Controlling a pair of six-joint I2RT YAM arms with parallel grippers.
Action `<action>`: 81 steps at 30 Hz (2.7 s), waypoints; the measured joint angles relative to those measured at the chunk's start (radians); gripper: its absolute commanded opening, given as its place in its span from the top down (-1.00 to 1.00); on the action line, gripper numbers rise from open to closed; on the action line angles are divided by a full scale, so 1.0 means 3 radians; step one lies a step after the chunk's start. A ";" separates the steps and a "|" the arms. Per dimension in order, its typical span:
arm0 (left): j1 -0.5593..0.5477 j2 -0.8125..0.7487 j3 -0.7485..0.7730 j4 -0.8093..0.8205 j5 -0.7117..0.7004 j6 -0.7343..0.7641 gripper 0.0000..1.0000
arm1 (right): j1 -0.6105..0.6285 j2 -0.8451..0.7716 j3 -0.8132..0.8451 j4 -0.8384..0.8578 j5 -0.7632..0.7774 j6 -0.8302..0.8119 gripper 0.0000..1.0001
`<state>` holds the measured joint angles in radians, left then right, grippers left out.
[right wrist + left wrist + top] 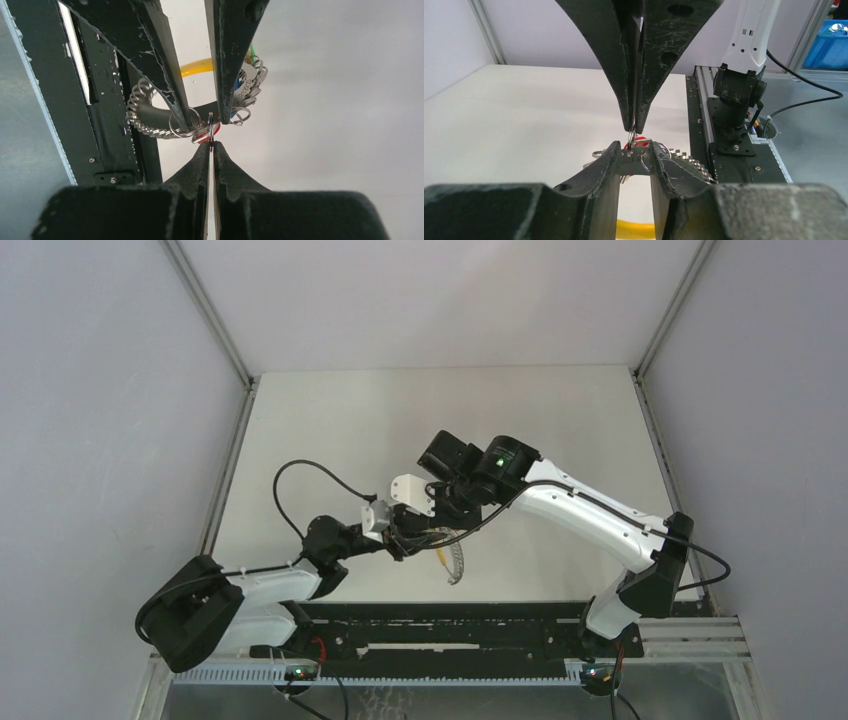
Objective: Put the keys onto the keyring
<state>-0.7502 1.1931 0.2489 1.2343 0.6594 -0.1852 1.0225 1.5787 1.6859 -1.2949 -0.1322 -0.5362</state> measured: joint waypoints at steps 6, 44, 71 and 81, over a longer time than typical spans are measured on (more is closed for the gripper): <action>0.0000 0.0083 0.0000 0.0108 0.0027 -0.0052 0.57 | 0.0031 0.0033 0.0027 -0.0010 0.0015 0.0000 1.00; 0.0019 -0.0259 -0.0001 0.0271 -0.0011 -0.0078 1.00 | -0.0932 -0.1340 -0.1241 0.1197 -0.1293 0.0161 0.45; 0.0047 -0.0409 -0.0001 0.0294 -0.0088 -0.0074 0.99 | -0.1293 -0.1264 -0.1755 0.2436 -0.2745 0.0642 0.68; 0.0047 -0.0422 -0.0001 0.0294 -0.0086 -0.0074 1.00 | -0.1270 -0.1202 -0.1755 0.2457 -0.2855 0.0650 0.79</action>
<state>-0.7361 1.0664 0.2485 1.3224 0.6334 -0.2073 0.6415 1.2182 1.1595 -0.5579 -0.9886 -0.3412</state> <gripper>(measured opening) 0.010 0.142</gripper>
